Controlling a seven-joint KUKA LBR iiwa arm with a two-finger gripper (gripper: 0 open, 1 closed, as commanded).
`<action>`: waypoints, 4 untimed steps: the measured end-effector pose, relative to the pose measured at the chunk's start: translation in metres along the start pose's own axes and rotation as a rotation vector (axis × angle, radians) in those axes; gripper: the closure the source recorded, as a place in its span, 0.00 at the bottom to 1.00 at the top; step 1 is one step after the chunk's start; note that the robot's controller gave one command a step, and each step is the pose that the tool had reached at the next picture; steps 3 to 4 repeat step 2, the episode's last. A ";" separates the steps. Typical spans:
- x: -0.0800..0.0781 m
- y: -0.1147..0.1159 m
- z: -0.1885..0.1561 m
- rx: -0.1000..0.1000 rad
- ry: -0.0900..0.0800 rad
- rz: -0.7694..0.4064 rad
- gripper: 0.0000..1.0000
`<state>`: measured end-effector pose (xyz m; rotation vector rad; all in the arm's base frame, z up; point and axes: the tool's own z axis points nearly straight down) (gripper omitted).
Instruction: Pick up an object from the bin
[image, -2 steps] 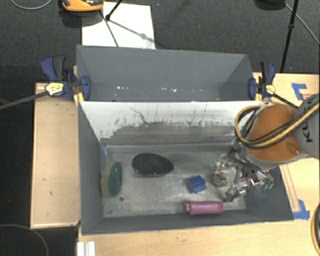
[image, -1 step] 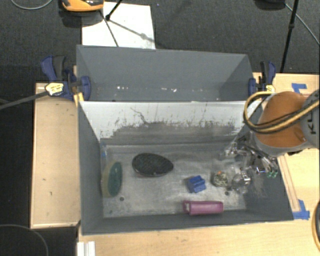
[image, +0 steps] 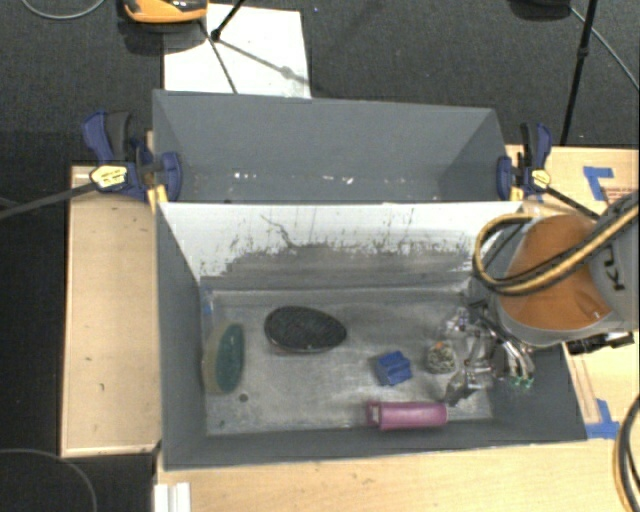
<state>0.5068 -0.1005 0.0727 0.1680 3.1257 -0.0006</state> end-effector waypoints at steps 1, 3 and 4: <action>-0.002 -0.001 -0.002 0.002 -0.006 -0.002 1.00; 0.005 0.008 -0.152 0.000 0.002 -0.320 1.00; 0.005 0.008 -0.152 0.000 0.002 -0.320 1.00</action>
Offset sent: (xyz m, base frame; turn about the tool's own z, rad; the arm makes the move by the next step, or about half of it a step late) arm 0.0000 0.0000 0.0000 0.0000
